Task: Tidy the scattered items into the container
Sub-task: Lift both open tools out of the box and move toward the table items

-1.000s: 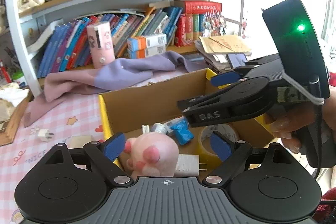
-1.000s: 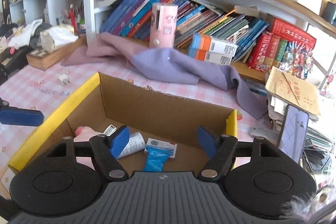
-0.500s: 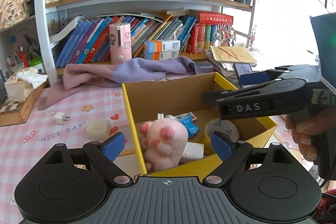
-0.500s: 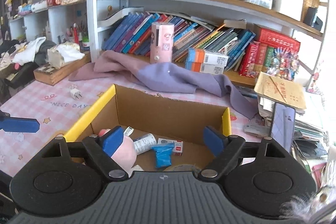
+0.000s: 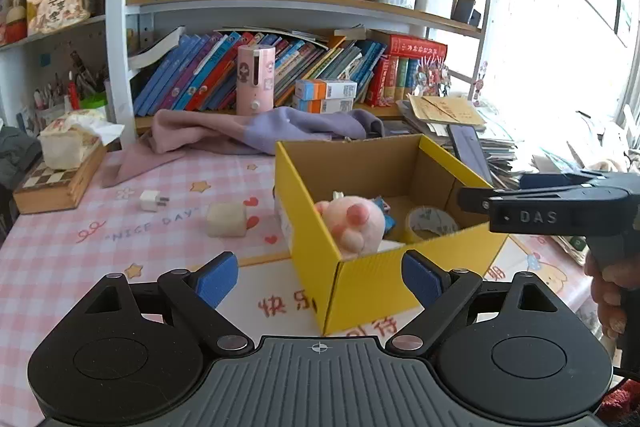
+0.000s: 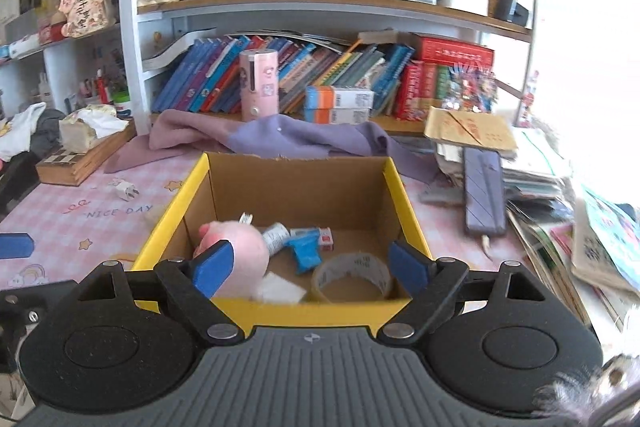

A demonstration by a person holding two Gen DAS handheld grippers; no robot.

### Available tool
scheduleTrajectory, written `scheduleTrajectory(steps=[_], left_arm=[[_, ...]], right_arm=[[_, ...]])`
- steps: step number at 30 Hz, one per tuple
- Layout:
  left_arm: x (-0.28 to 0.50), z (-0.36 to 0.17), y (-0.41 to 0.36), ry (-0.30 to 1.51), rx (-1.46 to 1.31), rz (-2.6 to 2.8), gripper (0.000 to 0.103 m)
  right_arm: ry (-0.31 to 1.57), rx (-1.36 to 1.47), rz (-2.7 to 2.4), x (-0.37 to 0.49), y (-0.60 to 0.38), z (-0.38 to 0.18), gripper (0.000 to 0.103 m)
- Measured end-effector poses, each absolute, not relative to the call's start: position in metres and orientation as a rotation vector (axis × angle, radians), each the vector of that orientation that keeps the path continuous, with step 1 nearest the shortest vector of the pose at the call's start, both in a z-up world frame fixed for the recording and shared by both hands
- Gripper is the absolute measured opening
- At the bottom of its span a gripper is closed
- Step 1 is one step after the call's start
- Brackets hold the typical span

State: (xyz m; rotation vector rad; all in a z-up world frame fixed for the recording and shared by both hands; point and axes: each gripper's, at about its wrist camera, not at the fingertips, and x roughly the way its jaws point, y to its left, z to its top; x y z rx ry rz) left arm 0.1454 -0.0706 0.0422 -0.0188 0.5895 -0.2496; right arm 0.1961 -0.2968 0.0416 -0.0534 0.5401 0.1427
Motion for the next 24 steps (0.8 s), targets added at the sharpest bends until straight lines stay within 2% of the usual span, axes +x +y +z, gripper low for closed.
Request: scheduleTrajectory(steps=[24], left_arm=[[0.060, 0.021, -0.001, 0.659, -0.006, -0.244, 0.092]], right_arm=[[0.628, -0.040, 0.044, 0.073, -0.228, 0.007, 0.089]])
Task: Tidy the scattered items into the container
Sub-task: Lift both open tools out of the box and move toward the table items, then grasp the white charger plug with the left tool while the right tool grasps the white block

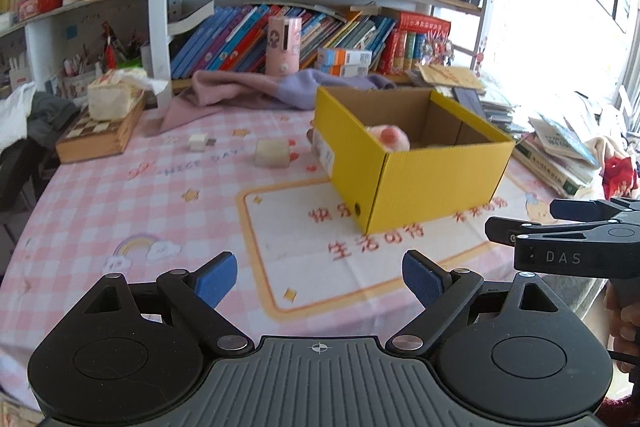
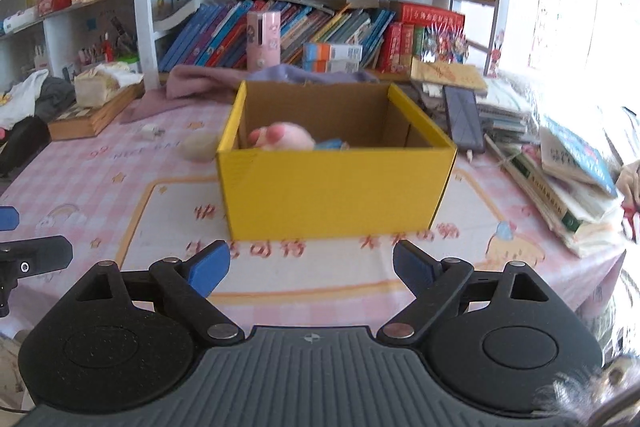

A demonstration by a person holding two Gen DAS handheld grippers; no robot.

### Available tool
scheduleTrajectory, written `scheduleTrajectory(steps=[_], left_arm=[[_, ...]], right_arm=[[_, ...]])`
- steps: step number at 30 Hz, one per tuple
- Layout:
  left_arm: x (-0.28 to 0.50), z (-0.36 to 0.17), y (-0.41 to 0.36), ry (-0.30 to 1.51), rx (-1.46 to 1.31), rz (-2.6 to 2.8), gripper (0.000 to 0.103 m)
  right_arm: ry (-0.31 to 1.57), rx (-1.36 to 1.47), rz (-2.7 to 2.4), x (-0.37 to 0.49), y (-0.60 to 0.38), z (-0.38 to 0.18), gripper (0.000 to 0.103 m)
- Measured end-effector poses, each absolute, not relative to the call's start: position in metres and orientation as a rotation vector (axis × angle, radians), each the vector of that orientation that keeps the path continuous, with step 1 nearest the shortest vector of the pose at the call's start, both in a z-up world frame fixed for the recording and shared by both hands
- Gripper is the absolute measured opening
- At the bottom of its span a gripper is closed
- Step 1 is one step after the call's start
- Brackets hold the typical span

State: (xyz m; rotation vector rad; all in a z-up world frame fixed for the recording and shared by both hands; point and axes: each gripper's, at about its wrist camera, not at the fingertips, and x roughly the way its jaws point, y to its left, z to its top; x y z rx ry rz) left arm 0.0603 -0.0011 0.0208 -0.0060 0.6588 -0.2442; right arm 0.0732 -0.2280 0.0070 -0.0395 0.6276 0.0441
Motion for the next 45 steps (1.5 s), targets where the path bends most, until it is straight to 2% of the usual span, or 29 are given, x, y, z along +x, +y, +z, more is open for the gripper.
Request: scheduleTrajectory(steps=[23, 45], left_arm=[[0.040, -0.004, 0.050, 0.783, -0.087, -0.157, 0.092], [0.069, -0.018, 0.095, 0.837, -0.089, -0.056, 0.092]], right_arm=[[0.704, -0.189, 0.244, 0.057, -0.147, -0.008, 0.090], [0.751, -0.235, 0.397, 0.108, -0.086, -0.023, 0.091]])
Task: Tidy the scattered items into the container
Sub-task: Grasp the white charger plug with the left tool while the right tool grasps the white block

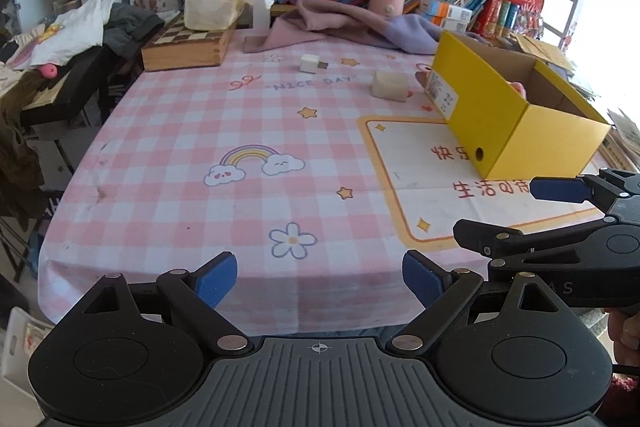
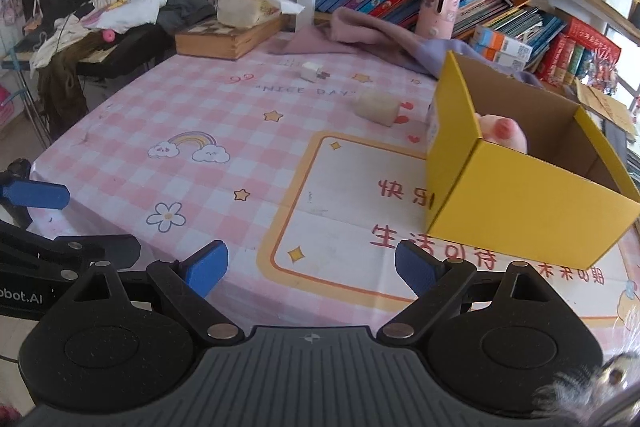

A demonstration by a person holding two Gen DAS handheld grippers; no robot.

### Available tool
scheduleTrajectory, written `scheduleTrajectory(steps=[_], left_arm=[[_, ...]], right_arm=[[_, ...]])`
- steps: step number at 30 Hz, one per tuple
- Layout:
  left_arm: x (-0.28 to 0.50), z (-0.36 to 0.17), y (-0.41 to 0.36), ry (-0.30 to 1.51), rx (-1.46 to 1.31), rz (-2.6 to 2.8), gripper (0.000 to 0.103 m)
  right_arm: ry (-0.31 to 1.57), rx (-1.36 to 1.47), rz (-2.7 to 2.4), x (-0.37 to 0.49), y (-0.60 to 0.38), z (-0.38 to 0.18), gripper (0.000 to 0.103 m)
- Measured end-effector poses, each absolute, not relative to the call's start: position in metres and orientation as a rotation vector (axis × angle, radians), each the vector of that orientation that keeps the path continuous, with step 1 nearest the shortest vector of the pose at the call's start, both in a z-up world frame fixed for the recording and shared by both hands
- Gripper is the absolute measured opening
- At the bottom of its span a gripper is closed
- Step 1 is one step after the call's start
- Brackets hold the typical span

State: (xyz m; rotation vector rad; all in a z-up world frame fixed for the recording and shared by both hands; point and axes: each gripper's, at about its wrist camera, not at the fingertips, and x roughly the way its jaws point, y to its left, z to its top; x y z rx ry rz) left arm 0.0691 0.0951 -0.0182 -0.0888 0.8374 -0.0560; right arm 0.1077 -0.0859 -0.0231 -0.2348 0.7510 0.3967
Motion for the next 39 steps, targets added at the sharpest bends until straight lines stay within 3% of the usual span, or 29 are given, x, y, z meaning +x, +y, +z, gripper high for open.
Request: scheduleTrajectory(steps=[12, 30, 39], left_arm=[[0.138, -0.022, 0.111, 0.828, -0.078, -0.067, 0.092], [0.305, -0.020, 0.132, 0.757, -0.032, -0.075, 0.092], [0.387, -0.045, 0.115, 0.771, -0.008, -0.134, 0.089]], right_arm=[[0.761, -0.247, 0.386, 0.173, -0.066, -0.032, 0.089], [0.747, -0.146, 0.179, 0.313, -0.031, -0.057, 0.089], [0.727, -0.110, 0.093, 0.358, -0.021, -0.075, 0.088]])
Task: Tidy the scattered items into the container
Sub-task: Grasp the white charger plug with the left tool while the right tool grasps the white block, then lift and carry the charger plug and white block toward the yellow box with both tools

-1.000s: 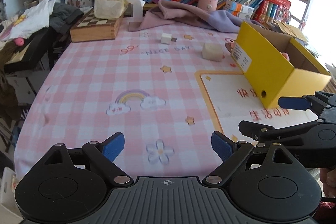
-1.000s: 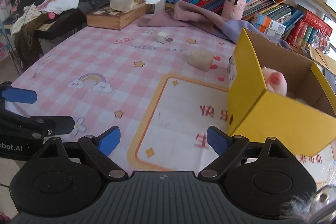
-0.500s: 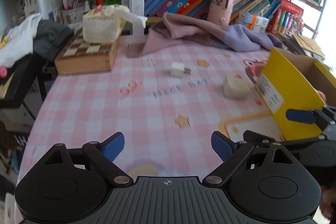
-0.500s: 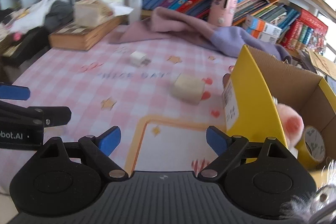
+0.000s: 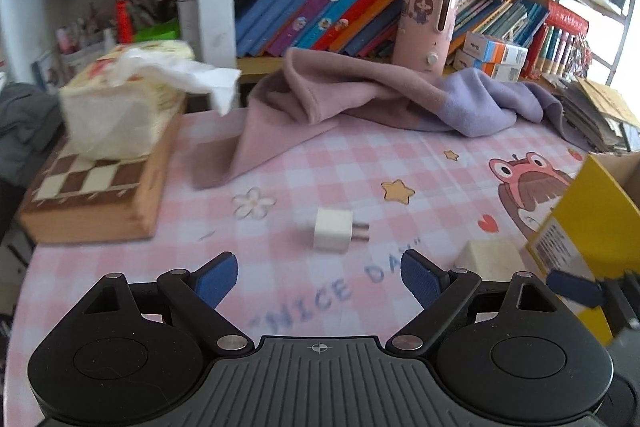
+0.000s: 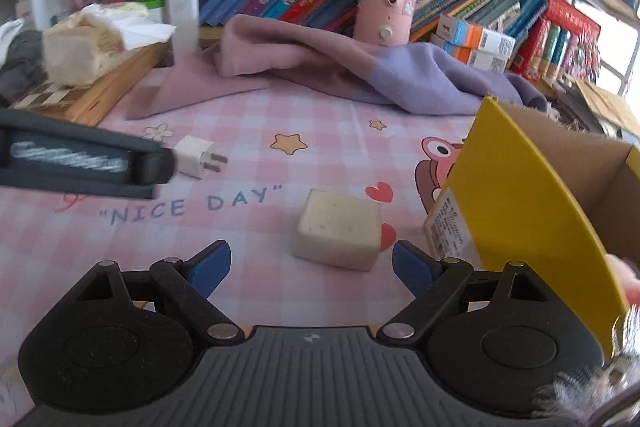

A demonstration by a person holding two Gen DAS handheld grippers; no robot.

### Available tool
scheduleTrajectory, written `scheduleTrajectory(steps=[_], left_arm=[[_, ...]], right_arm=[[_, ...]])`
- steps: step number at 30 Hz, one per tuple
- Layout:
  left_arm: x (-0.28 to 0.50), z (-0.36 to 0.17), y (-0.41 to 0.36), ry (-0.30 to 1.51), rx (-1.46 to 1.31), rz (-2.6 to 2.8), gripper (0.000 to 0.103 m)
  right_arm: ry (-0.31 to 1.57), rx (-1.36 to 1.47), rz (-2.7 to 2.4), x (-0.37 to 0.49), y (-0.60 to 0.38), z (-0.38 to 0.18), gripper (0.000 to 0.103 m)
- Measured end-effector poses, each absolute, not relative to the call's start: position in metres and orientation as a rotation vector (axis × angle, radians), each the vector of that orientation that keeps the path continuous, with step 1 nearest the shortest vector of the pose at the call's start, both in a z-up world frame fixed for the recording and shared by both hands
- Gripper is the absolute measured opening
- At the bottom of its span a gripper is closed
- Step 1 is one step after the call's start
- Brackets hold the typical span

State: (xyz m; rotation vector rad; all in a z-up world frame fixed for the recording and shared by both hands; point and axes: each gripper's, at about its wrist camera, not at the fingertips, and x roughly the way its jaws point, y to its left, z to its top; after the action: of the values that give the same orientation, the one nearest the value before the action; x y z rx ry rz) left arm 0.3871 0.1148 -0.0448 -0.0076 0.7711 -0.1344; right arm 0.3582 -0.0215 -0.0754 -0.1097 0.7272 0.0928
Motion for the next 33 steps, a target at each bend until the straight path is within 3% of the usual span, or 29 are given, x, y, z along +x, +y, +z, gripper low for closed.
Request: scheduleTrajectory(steps=[10, 16, 19, 20, 22, 25, 33], left_arm=[[0.437, -0.077, 0.106, 0.814, 0.009, -0.172, 0.071], [0.446, -0.089, 0.104, 0.842, 0.022, -0.163, 0.067], [0.446, -0.088, 0.101, 0.825, 0.048, -0.173, 0.047], [0.446, -0.088, 0.101, 0.822, 0.053, -0.175, 0.041], [0.446, -0.087, 0.103, 0.826, 0.042, -0.178, 0.041], [0.437, -0.084, 0.108, 0.822, 0.035, -0.169, 0.041], [0.389, -0.062, 0.126, 0.810, -0.054, -0.173, 0.041]], right_arm=[[0.709, -0.113, 0.037, 0.382, -0.019, -0.089, 0.088], [0.709, -0.118, 0.028, 0.390, -0.019, -0.096, 0.088], [0.708, -0.101, 0.022, 0.394, -0.023, -0.097, 0.087], [0.716, -0.093, 0.018, 0.397, -0.024, -0.098, 0.083], [0.740, -0.074, 0.017, 0.401, -0.027, -0.102, 0.075], [0.742, -0.038, 0.036, 0.401, -0.031, -0.101, 0.053], [0.755, -0.045, 0.124, 0.385, -0.029, -0.088, 0.047]])
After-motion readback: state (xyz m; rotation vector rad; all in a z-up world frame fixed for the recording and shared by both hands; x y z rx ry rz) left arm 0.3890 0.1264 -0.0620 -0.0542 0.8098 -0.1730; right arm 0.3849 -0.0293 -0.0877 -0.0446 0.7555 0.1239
